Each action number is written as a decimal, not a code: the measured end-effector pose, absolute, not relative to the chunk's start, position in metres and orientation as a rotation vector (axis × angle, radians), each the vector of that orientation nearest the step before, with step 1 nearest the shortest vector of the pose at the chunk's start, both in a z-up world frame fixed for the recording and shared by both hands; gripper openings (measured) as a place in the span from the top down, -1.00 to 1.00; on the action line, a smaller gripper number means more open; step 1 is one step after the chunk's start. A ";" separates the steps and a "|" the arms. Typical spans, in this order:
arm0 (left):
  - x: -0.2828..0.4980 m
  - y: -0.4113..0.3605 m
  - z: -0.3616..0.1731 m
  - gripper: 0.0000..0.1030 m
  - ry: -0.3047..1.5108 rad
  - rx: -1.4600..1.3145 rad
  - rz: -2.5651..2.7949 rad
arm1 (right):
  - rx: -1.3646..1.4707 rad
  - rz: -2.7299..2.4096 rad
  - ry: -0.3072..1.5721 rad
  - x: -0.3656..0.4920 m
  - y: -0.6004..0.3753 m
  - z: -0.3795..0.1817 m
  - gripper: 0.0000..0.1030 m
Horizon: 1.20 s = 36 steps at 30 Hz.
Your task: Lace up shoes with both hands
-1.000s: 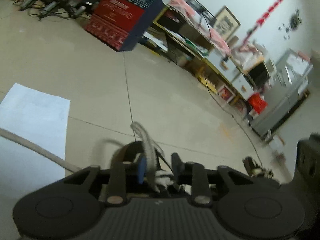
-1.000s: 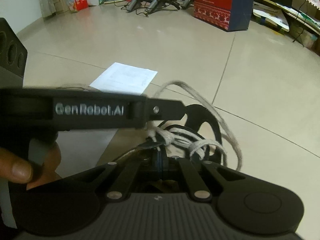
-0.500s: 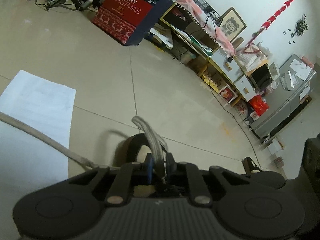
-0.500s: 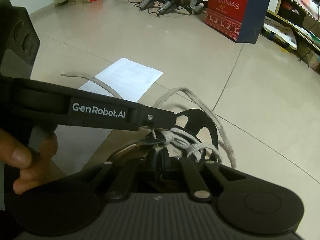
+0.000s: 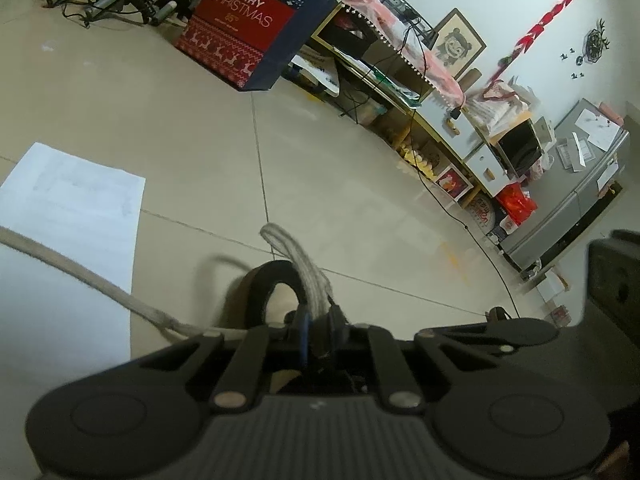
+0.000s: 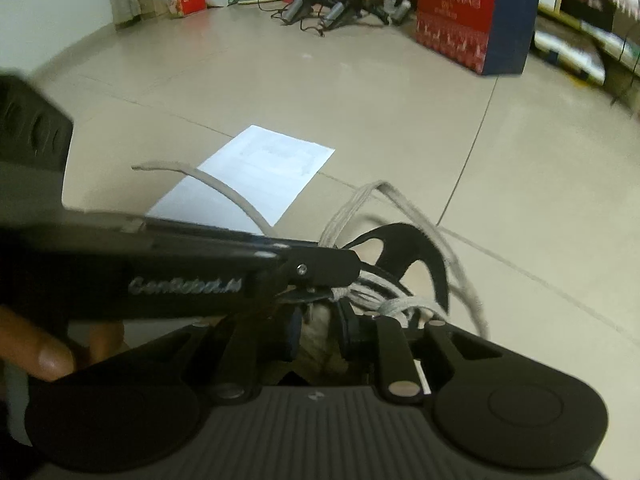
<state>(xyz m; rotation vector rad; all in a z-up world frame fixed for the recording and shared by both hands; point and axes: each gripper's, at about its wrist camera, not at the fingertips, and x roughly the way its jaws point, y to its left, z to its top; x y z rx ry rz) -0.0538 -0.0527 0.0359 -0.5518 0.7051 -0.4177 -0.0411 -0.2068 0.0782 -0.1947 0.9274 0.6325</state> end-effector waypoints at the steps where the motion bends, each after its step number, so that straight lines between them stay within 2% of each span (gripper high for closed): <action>1: -0.054 -0.053 0.036 0.81 0.704 -0.551 -0.418 | -0.170 0.641 0.943 -0.038 -0.208 0.077 0.68; 3: -0.055 -0.053 0.036 0.81 0.704 -0.549 -0.420 | -0.118 0.658 0.970 -0.034 -0.212 0.076 0.89; 6: -0.052 -0.050 0.038 0.79 0.719 -0.572 -0.429 | -0.088 0.671 0.986 -0.033 -0.214 0.076 0.93; 8: -0.051 -0.039 0.042 0.31 0.755 -0.604 -0.429 | -0.083 0.670 0.988 -0.034 -0.216 0.077 0.93; 9: -0.054 -0.034 0.048 -0.20 0.758 -0.579 -0.425 | -0.079 0.670 0.992 -0.034 -0.216 0.077 0.93; 10: -0.057 -0.028 0.054 -0.45 0.761 -0.555 -0.421 | -0.079 0.670 0.994 -0.034 -0.215 0.077 0.93; 14: -0.069 -0.021 0.076 -0.46 0.769 -0.365 -0.498 | -0.033 0.687 1.009 -0.029 -0.219 0.075 0.93; 18: -0.078 -0.037 0.092 -0.41 0.748 -0.062 -0.605 | 0.017 0.709 1.031 -0.024 -0.227 0.075 0.94; 26: -0.083 -0.081 0.079 -0.43 0.821 0.226 -0.727 | 0.004 0.740 1.071 -0.016 -0.228 0.076 0.94; 27: -0.083 -0.090 0.074 -0.31 0.823 0.266 -0.698 | -0.008 0.736 1.071 -0.016 -0.226 0.076 0.94; 28: -0.079 -0.093 0.070 0.19 0.840 0.249 -0.679 | -0.022 0.730 1.072 -0.017 -0.223 0.076 0.94; 31: -0.065 -0.099 0.062 0.62 0.910 0.165 -0.605 | -0.071 0.710 1.076 -0.021 -0.222 0.081 0.94; 33: -0.063 -0.099 0.062 0.83 0.939 0.153 -0.551 | -0.099 0.704 1.064 -0.030 -0.228 0.091 0.94; 36: -0.060 -0.087 0.056 0.87 0.993 0.026 -0.469 | -0.150 0.700 1.057 -0.055 -0.246 0.109 0.95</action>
